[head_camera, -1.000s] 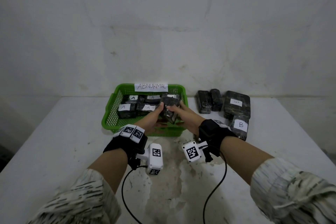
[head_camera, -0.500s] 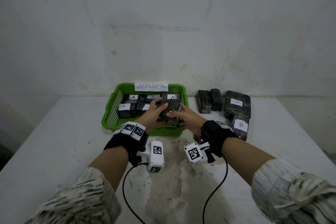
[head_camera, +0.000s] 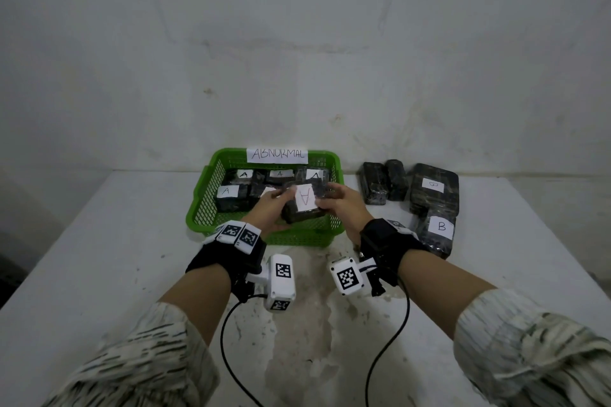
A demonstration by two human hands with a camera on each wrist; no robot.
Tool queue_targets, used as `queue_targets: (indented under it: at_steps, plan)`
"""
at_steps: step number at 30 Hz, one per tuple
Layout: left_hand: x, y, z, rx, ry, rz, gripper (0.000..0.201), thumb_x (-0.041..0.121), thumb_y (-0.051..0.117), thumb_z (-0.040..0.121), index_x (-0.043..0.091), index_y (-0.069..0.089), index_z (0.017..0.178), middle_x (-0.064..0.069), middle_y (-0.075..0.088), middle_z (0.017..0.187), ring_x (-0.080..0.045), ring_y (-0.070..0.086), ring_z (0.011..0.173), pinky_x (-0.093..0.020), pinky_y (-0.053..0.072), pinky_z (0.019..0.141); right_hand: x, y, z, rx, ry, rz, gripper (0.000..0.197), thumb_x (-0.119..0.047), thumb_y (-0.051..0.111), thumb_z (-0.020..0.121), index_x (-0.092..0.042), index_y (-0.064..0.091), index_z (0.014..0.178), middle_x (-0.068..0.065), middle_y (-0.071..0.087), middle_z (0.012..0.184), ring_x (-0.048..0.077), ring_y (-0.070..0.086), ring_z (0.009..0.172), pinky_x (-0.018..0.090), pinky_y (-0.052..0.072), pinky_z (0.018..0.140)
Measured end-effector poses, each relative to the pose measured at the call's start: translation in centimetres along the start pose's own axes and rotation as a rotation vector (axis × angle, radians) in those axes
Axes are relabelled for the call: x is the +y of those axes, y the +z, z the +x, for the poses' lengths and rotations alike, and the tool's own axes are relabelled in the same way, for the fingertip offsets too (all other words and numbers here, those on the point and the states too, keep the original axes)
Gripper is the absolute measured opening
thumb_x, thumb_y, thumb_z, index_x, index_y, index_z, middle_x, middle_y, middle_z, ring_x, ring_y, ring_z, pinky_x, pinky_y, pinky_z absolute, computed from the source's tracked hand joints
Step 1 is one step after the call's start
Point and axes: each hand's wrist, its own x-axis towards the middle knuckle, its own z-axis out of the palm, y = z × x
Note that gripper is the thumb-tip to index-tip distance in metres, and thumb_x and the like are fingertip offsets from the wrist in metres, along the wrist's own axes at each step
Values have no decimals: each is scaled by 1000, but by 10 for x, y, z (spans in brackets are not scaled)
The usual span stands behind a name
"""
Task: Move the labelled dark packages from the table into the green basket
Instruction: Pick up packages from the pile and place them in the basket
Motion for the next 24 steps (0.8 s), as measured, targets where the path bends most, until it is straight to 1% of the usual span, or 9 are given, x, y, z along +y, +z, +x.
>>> queue_targets:
  at_steps: [2,5,6,10,13,16,18,22,24]
  plan:
    - [-5,0,3,25,-18,-65,41,18,51,96,10,36,134,-19,49,134,-39,52,118,-54,47,92,0,6,-2,12,-9,-46,63,-2,70,82,-1,44,139,14,56,132,24,55,115,34,44,101]
    - [-11,1,7,-8,-47,-279,44,12,44,99,9,30,140,-21,41,142,-43,45,127,-55,47,90,3,13,-2,34,-10,-224,96,-51,80,60,-18,42,141,5,52,135,27,45,126,44,35,110]
    - [-12,0,7,-22,-49,-328,42,13,42,99,7,30,140,-22,41,143,-43,45,127,-54,48,89,3,15,-2,14,24,-254,100,-55,80,60,-20,36,143,4,49,138,27,43,128,45,34,110]
    - [-10,0,8,-45,-65,-229,44,24,45,99,5,29,135,-24,48,135,-40,56,114,-51,53,77,6,20,2,-139,176,-122,69,-21,71,86,-13,32,142,7,53,136,25,55,117,33,51,82]
    - [-8,-1,10,61,-79,136,52,41,53,93,11,33,131,-16,45,135,-34,50,118,-53,47,92,3,20,3,-131,192,-72,46,4,52,89,-14,47,131,8,62,109,21,58,89,29,49,63]
    - [-13,-7,17,131,45,239,62,39,63,86,21,29,135,-14,42,136,-32,45,123,-45,42,100,2,16,10,-96,186,-89,56,13,42,85,-9,51,136,6,58,80,16,50,66,20,46,50]
    - [-14,-9,17,58,40,207,57,31,61,89,25,30,137,-14,48,132,-33,50,117,-52,43,99,5,16,14,-83,155,-115,57,14,43,84,-6,51,136,6,61,83,17,53,67,19,48,51]
    - [-10,-9,16,119,-8,85,40,26,47,98,7,38,132,-15,52,131,-33,57,108,-47,46,83,5,22,13,-30,140,-31,35,0,56,91,-11,46,122,6,59,111,17,57,89,19,48,63]
    - [-11,-9,17,106,-58,-1,36,29,45,99,7,41,127,-14,54,129,-36,58,112,-48,45,81,9,25,17,-24,183,-15,48,-16,68,88,-6,44,128,7,59,124,20,57,104,25,47,71]
